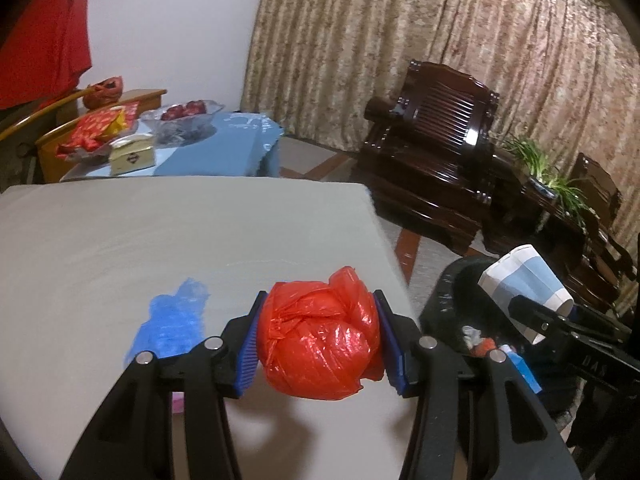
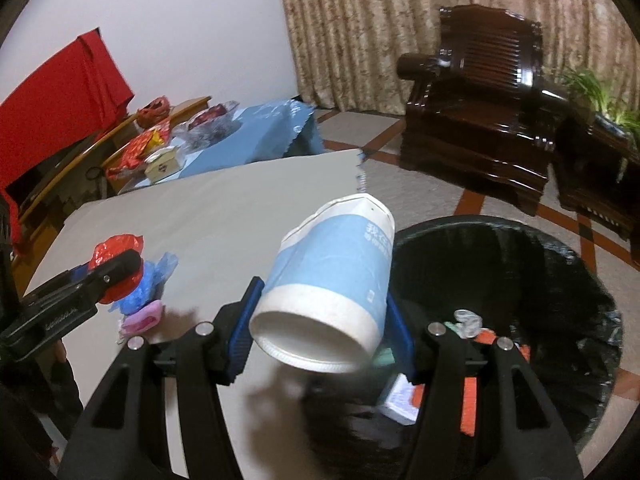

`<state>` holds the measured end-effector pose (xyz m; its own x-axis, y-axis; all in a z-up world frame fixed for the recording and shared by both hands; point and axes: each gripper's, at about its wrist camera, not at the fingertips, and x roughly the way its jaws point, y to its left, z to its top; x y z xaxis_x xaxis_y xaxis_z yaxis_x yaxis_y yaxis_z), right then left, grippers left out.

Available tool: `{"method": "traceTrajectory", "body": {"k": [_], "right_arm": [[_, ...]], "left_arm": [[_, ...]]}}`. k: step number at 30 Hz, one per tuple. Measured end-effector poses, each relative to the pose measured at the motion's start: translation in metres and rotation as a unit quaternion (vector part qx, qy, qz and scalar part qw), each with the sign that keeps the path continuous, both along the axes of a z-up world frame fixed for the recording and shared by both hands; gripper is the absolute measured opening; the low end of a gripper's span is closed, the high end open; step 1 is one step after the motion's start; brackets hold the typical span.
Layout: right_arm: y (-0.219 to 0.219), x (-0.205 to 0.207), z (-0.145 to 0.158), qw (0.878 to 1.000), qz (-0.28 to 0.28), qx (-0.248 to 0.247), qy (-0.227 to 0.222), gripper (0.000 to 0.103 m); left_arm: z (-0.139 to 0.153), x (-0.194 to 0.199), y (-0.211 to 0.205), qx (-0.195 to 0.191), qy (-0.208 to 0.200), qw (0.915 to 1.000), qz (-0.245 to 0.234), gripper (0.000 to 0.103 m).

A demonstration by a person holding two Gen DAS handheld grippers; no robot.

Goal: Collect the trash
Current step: 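Lift the red bag and paper cup and carry both over the bin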

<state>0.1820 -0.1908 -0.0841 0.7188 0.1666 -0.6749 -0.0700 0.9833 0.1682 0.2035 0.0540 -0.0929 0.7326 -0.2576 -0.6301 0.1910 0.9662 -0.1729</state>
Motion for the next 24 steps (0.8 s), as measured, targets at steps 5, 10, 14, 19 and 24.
{"method": "traceTrajectory", "body": {"k": [5, 10, 14, 19, 24], "right_arm": [[-0.035, -0.01, 0.01, 1.0, -0.028, -0.001, -0.011, 0.056], [-0.065, -0.021, 0.019, 0.998, -0.051, -0.008, -0.022, 0.056], [-0.088, -0.031, 0.022, 0.997, -0.069, -0.013, -0.026, 0.056], [-0.115, -0.043, 0.02, 0.995, -0.092, -0.016, -0.024, 0.056], [-0.134, -0.053, 0.02, 0.994, -0.108, -0.021, -0.027, 0.056]], "left_arm": [[0.006, 0.003, -0.029, -0.008, -0.005, 0.9997, -0.022, 0.051], [0.014, 0.001, -0.065, -0.014, -0.013, 0.9983, -0.055, 0.051], [0.018, -0.001, -0.09, -0.015, -0.017, 0.9969, -0.075, 0.051], [0.019, -0.004, -0.122, -0.018, -0.02, 0.9945, -0.102, 0.051], [0.018, -0.008, -0.147, -0.023, -0.021, 0.9919, -0.124, 0.051]]}}
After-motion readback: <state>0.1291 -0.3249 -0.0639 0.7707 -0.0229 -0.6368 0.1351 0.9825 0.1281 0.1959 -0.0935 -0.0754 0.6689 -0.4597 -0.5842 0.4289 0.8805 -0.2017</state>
